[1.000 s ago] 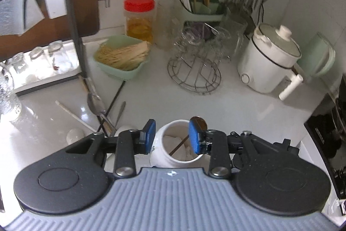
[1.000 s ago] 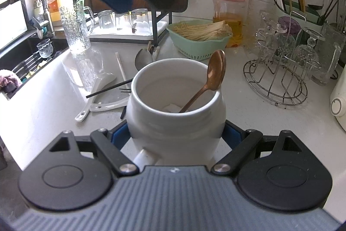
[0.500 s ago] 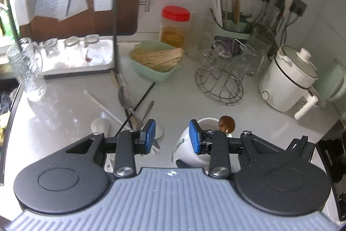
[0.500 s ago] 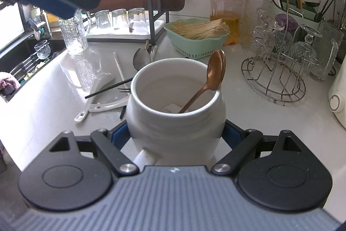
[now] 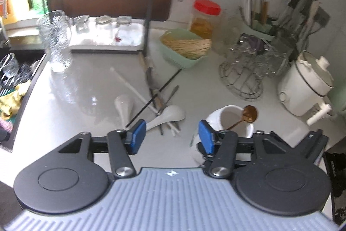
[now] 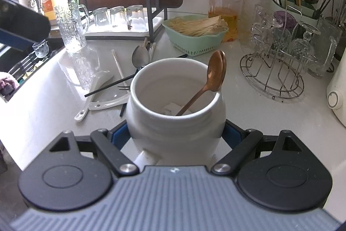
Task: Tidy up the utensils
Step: 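Move the left tool back to the white ceramic soup spoon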
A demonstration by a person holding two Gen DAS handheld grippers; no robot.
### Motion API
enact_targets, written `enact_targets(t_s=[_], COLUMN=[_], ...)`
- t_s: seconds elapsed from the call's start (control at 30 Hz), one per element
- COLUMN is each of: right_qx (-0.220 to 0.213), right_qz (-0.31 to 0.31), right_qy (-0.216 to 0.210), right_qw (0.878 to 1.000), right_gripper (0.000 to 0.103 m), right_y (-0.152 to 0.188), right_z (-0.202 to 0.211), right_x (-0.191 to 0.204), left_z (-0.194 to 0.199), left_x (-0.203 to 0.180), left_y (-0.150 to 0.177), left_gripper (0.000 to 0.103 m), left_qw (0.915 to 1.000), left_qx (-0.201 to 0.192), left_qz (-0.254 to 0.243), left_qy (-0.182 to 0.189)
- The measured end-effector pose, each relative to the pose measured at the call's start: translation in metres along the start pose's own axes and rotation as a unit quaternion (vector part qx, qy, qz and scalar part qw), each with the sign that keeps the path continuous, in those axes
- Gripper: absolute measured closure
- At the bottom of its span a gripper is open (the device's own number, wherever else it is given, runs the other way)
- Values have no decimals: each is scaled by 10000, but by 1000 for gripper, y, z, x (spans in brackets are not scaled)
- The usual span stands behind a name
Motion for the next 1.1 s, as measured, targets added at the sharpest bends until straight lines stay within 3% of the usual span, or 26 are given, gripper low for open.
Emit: enact_targets(t_s=[0.37,0.63,0.93,1.1], right_qx=[-66,-97,-60,-42], right_qz=[56,11,-109,-93], right_qy=[-49,8,166,209], right_qw=[10000,10000,9998,9997], right_gripper=[12,12,12,12], right_y=[4,6,6,5], right_z=[5,8,8,7], right_x=[2,3,6,7], left_z=[-7,-14,-44,-68], left_x=[15,15,37,57], left_y=[8,18,20,20], left_gripper=[22,22,22,22], left_qw=[9985,9960,9938,9934], left_qx=[304,511,894,908], left_qz=[-126,-361,33,200], left_qy=[-443,-635,-662,-668])
Point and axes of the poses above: each gripper's, at about its wrist camera, not at the fingertips, and z roughly against the way its jaws point, x to its left, y to its underside, the point moved 5 cm from there along -z, roughly the way its jaws point, and after that the axes turned 7 degrees about -x, right-handed, at the moved point
